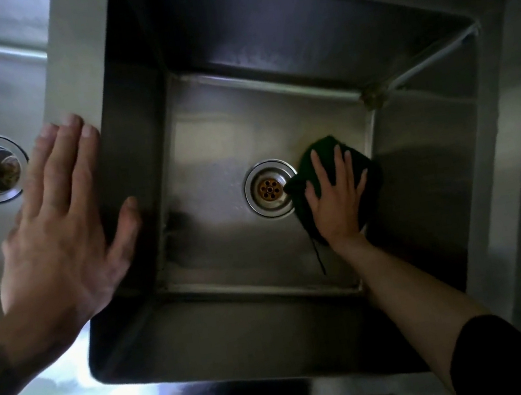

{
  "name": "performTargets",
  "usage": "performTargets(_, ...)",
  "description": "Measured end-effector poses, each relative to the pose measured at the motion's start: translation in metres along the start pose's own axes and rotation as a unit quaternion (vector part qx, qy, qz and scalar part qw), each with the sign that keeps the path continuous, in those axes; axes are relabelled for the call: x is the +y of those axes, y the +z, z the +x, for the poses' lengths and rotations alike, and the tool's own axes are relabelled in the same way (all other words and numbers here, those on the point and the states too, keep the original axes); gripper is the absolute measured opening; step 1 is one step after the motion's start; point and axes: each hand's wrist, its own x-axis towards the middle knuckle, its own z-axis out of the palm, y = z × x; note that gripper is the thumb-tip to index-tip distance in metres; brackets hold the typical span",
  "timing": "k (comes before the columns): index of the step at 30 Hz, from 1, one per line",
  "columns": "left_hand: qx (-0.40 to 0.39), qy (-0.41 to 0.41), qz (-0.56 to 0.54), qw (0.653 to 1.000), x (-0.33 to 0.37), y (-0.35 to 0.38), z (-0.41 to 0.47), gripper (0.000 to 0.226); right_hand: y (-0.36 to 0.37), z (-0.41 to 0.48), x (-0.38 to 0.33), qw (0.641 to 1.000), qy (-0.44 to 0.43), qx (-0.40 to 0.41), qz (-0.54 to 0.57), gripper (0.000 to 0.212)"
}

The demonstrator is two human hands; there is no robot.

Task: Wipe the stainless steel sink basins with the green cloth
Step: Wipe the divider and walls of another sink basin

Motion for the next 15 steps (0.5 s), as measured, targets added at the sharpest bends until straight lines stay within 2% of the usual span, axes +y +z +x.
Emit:
performTargets(3,-0.005,-0.01,-0.004,1.0,0.0,0.004,-0.001,0.077,0.003,-0.021,-0.002,1.0,0.006,0.001,-0.005,0.061)
performTargets(7,-0.017,-0.013,-0.001,1.0,0.003,0.0,0.0,0.078,0.005,-0.062,0.002,0.999,-0.017,-0.037,-0.005,0.062)
performTargets(10,-0.015,-0.018,0.0,1.0,0.007,-0.005,0.001,0.078,-0.003,-0.02,0.003,0.999,-0.026,-0.026,0.002,0.06)
performTargets(13,-0.019,-0.01,0.012,1.0,0.01,-0.008,0.002,0.077,-0.012,0.04,-0.004,1.0,0.021,-0.01,0.008,0.062)
performTargets(15,-0.019,-0.011,0.02,1.0,0.011,-0.009,0.0,0.077,-0.013,0.045,-0.011,0.998,0.054,0.0,0.019,0.062)
